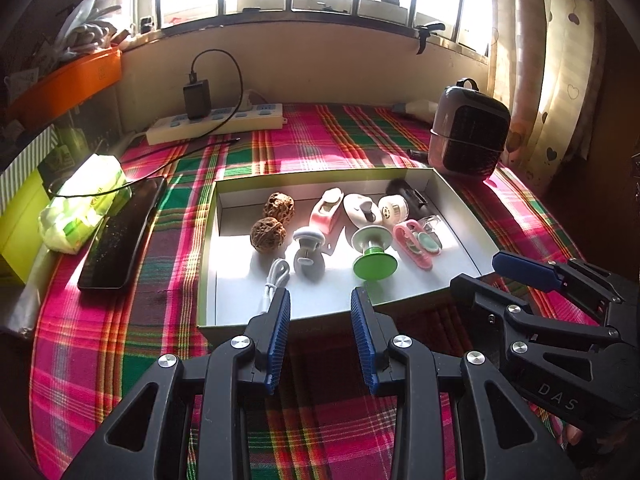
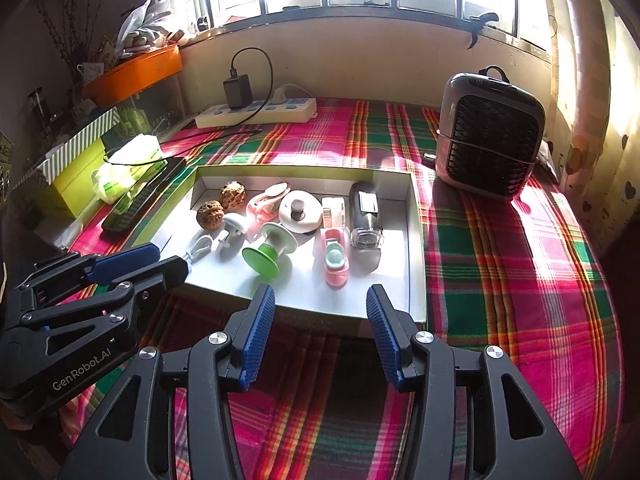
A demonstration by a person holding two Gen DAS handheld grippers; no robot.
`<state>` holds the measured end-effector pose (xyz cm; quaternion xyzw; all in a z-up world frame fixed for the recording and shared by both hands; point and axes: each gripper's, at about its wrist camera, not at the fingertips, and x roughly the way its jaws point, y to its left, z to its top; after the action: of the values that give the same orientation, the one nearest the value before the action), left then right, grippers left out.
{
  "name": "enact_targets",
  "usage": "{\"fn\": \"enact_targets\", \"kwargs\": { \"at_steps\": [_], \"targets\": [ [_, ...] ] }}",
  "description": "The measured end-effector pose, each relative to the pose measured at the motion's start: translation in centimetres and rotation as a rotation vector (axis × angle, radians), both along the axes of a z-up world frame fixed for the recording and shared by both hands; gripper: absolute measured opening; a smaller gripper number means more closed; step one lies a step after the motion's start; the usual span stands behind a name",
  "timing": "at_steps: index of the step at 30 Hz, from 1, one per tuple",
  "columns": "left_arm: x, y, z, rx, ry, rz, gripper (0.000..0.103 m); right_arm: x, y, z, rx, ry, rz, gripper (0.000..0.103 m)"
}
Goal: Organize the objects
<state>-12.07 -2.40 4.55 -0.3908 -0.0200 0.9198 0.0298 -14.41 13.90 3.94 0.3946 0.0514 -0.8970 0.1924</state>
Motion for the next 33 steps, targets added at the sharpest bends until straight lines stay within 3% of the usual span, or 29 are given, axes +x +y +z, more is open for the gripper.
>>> {"fn": "enact_targets", "kwargs": {
  "at_steps": [15, 33],
  "targets": [
    [3.3, 0.3, -3.5, -0.018, -0.089, 0.031, 0.030, 3.0, 0.7, -2.6, 0.044, -0.059, -0.034, 0.052],
    [4.3, 1.2, -4.0, -0.043, -0.083, 0.093, 0.032, 4.1, 1.9, -4.0, 0.084, -0.070, -0.108, 0.062]
  ]
}}
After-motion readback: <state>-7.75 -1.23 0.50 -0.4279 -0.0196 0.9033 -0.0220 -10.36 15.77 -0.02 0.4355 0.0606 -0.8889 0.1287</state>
